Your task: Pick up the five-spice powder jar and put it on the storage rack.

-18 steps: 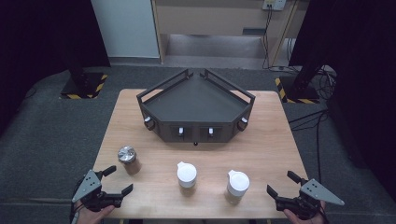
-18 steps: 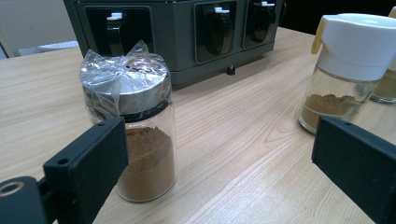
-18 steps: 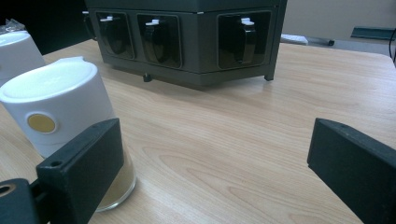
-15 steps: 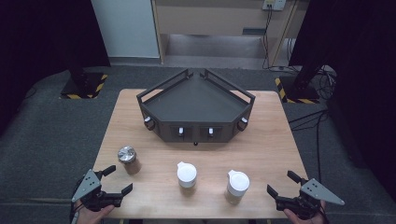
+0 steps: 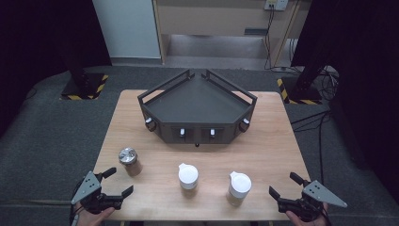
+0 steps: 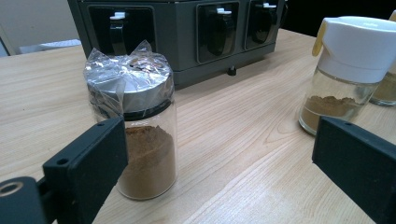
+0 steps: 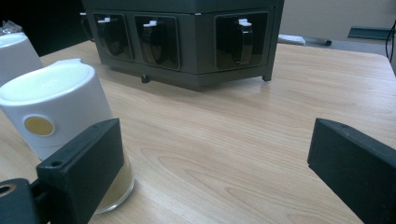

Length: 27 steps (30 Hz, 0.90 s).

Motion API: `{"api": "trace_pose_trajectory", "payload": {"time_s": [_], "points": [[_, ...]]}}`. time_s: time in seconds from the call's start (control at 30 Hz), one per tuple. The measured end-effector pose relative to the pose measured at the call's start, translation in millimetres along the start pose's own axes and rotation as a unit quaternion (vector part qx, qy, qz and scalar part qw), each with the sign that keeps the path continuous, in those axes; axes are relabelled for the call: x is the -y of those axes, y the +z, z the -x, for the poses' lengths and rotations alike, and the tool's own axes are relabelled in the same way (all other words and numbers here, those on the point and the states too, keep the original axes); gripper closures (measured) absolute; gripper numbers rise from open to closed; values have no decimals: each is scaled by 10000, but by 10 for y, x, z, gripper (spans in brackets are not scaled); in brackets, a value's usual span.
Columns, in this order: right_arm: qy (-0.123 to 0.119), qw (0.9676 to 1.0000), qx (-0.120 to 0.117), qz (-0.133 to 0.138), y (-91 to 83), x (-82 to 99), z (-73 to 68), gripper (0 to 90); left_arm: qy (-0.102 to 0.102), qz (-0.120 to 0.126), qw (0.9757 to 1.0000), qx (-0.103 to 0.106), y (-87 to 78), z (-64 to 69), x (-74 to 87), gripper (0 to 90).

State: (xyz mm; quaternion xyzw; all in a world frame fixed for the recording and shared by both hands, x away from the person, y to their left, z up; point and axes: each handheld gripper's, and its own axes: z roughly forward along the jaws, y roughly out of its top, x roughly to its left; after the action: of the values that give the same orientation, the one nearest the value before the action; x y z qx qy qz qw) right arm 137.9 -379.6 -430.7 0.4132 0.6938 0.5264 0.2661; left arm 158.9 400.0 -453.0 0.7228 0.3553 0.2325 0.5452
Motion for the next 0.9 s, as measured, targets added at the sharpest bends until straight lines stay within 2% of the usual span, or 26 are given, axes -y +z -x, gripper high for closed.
{"api": "trace_pose_trajectory", "payload": {"time_s": [0.1,0.17,0.33,0.47,0.57,0.77,0.9], "points": [[13,10000,17,3,-6,1,0,35,13,-7,10000,6,-8,19,-11,27],[2,10000,26,-4,-6,-1,-4,35,113,-56,9999,-9,-3,58,-36,26],[13,10000,39,-7,-9,0,-2,36,184,-155,9996,127,46,94,-82,29],[17,10000,36,-12,-5,0,1,36,161,-115,9997,168,42,137,-101,29],[24,10000,32,-12,-5,1,5,36,234,-80,9996,164,13,174,-137,29],[42,10000,34,-23,-3,-1,4,37,260,-42,9995,144,-60,166,-234,33],[50,10000,36,-26,-3,0,6,36,204,7,9997,155,-97,120,-272,33]]}}
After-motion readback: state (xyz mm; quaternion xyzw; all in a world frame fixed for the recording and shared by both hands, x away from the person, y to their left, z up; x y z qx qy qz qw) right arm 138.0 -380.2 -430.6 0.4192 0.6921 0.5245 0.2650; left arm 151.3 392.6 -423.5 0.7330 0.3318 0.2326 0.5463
